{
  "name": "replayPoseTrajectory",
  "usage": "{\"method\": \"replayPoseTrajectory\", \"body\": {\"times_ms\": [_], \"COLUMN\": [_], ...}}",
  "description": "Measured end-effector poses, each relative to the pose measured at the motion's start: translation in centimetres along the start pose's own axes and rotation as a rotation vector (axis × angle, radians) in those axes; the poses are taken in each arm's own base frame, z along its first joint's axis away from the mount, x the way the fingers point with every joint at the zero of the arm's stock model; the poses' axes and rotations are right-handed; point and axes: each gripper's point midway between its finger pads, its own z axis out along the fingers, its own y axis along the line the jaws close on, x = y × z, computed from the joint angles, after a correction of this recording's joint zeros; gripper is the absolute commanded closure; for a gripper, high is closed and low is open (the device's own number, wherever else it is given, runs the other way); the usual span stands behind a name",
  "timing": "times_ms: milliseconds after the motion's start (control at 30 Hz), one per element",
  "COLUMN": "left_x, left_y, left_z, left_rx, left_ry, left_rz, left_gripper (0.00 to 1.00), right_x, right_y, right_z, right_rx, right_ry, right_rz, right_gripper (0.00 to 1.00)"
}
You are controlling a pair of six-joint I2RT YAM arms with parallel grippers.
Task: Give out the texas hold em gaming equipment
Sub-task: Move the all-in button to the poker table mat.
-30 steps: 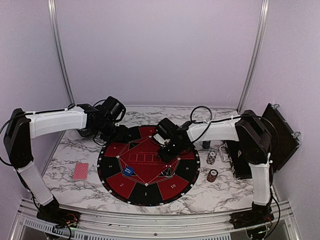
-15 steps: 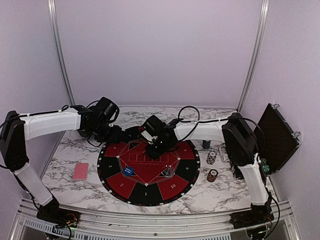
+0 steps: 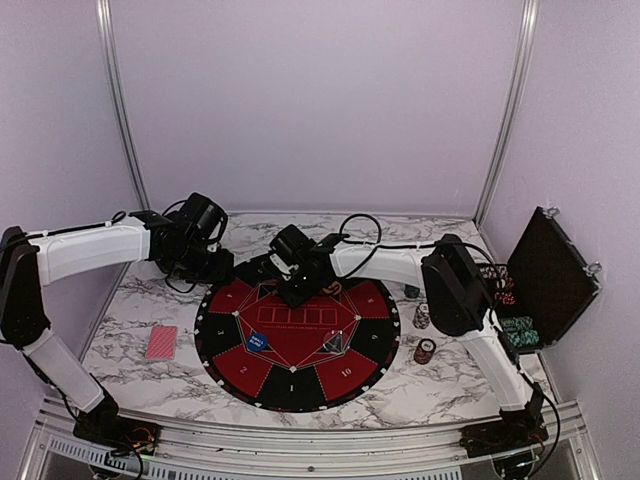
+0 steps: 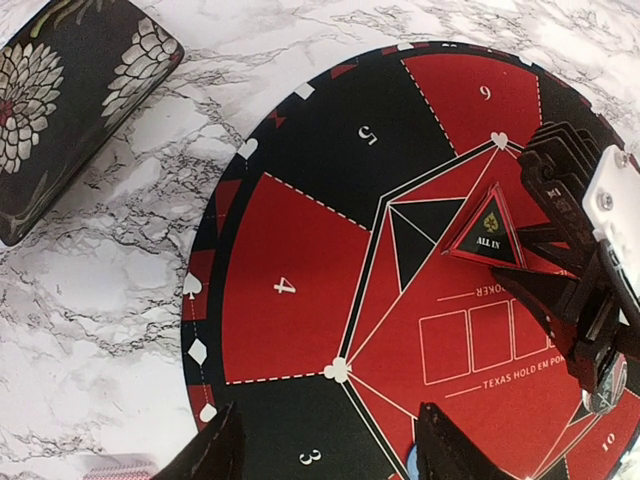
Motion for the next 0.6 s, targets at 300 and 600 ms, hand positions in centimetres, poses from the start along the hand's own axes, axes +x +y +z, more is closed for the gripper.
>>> {"method": "replayPoseTrajectory", "body": {"times_ms": [300,600], "left_x": [-0.1,-0.1], "left_y": [0.3,0.3], "left_z": [0.0,0.0], "left_rx": [-0.003,-0.003], "left_ry": [-0.002,-0.002], "left_rz": [-0.001,-0.001], "left_gripper": [0.4,0.4], "right_x": [-0.8,-1.1], "right_y": [-0.7,-1.4], "right_z": [0.5,0.7], "right_rx": [0.014,0.017], "right_ry": [-0.014,-0.019], "right_rz": [0.027,0.038], "right_gripper": [0.67,0.67]}}
